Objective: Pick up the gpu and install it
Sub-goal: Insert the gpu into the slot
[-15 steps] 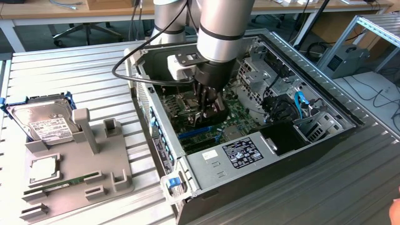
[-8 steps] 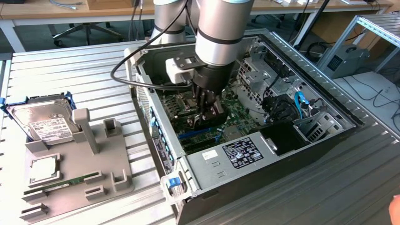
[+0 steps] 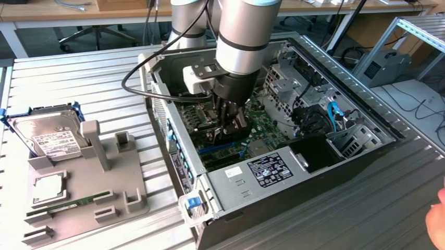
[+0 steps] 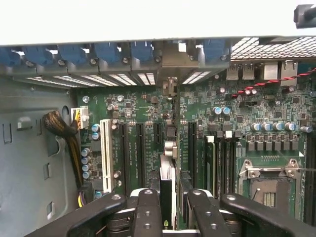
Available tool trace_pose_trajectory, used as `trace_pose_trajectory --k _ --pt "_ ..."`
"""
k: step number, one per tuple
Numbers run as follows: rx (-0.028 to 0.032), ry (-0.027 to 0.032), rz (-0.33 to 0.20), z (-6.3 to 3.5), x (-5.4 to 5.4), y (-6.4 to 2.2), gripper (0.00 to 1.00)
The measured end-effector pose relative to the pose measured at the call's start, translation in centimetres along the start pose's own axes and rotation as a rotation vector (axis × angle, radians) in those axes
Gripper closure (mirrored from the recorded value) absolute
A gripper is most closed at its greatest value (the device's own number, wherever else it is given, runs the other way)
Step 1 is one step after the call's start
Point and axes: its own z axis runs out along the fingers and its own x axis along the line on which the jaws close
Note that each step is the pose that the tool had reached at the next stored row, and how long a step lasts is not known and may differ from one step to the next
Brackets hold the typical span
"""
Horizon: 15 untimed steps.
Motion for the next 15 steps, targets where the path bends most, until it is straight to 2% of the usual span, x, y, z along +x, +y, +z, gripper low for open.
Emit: trace_pose_trajectory --k 8,15 --pt "-0.0002 -0.0002 0.006 0.66 -0.01 0.0 0.74" --pt "-0.0004 -0.0047 0.008 1.05 -0.09 0.0 0.74"
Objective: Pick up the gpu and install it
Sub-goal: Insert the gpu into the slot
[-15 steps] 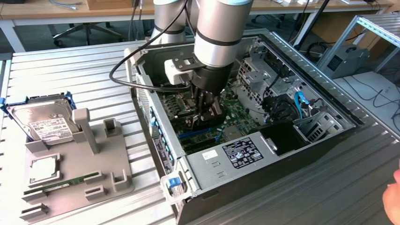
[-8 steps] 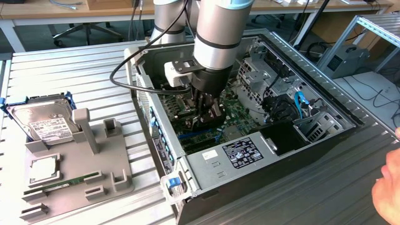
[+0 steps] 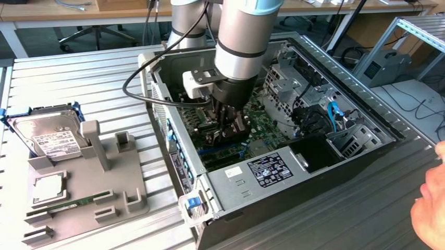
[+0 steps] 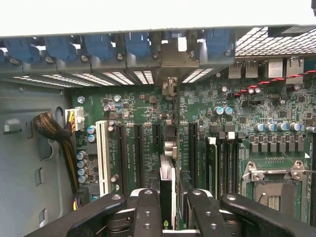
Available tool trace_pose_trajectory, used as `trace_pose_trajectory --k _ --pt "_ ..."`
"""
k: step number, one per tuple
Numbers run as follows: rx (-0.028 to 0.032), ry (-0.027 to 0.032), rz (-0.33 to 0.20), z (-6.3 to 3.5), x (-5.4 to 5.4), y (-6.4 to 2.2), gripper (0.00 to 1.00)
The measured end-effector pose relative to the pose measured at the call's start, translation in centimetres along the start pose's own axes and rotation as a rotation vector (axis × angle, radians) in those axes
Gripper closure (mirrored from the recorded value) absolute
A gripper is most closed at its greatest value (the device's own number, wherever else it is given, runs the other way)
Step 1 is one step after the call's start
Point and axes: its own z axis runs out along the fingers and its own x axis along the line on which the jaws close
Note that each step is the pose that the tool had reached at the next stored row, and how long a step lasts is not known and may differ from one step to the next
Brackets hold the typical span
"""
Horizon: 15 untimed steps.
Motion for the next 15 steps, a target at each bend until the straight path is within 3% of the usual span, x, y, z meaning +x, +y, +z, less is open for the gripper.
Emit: trace_pose_trajectory --k 15 --pt "-0.0002 -0.005 0.0 0.37 -0.03 0.93 0.74"
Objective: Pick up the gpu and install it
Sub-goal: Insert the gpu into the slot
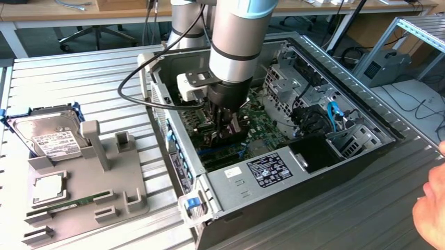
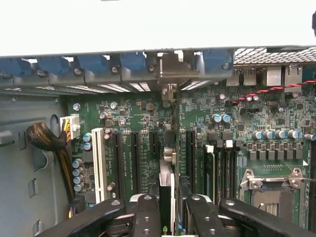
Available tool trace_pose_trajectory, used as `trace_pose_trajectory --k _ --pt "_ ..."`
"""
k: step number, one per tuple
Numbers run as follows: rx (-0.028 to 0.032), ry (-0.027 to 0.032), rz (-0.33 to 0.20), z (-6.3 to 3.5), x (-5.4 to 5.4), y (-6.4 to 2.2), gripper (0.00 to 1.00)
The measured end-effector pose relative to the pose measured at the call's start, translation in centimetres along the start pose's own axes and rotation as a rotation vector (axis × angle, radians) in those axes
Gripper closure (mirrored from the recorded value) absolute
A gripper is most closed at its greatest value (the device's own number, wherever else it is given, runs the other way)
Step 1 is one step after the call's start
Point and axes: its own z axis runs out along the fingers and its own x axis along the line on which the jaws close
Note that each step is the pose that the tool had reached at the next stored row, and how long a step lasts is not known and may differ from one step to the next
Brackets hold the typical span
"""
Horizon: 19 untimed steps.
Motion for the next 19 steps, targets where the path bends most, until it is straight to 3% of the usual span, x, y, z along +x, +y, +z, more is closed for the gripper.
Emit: trace_pose_trajectory --k 19 --pt "0.0005 -0.0014 0.0 -0.2 0.0 -0.04 0.74"
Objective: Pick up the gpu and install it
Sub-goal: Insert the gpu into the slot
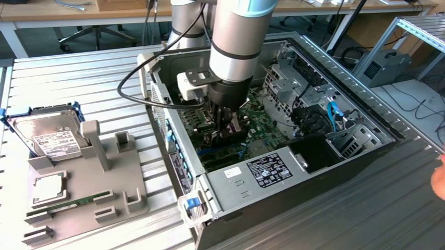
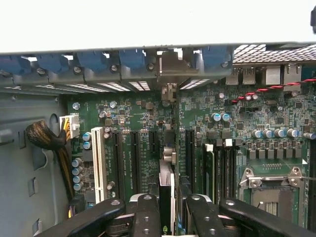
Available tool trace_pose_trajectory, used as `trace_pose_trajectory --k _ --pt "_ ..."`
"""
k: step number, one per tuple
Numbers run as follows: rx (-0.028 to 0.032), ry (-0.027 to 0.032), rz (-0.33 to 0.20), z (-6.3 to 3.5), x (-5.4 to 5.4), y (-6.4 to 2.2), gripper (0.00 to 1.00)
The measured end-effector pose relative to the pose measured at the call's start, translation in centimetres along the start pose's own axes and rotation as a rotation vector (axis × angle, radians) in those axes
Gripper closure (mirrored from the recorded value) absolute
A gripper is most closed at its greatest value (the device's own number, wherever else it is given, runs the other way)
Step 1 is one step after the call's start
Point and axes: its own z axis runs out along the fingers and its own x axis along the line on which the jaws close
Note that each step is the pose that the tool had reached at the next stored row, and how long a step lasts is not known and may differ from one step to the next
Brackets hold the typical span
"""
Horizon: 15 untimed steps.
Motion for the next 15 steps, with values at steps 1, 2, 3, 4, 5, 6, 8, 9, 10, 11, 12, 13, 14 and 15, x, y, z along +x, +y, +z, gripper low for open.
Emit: trace_pose_trajectory --k 1,2,3,4,5,6,8,9,10,11,12,13,14,15 --pt "0.0001 -0.0002 0.0 0.0 0.0 0.0 0.74" --pt "0.0001 -0.0002 0.0 0.0 0.0 0.0 0.74" --pt "0.0001 -0.0002 0.0 0.0 0.0 0.0 0.74" --pt "0.0 -0.0001 0.0 -0.01 0.0 0.0 0.74" --pt "-0.0001 0.0002 0.0 -0.02 -0.01 -0.01 0.74" --pt "-0.0003 0.0004 -0.003 -0.02 -0.09 -0.1 0.74" --pt "0.0001 0.0001 -0.01 0.01 -0.25 -0.26 0.74" --pt "0.0001 0.0 -0.012 0.01 -0.26 -0.26 0.74" --pt "0.0002 0.0001 -0.016 0.01 -0.29 -0.27 0.74" --pt "0.0002 0.0 -0.017 0.01 -0.32 -0.27 0.74" --pt "0.0002 -0.0003 -0.017 0.02 -0.33 -0.25 0.74" --pt "0.0001 -0.0011 -0.017 0.02 -0.34 -0.23 0.74" --pt "0.0001 -0.0017 -0.017 0.05 -0.34 -0.2 0.74" --pt "0.0001 -0.0023 -0.017 0.09 -0.34 -0.15 0.74"
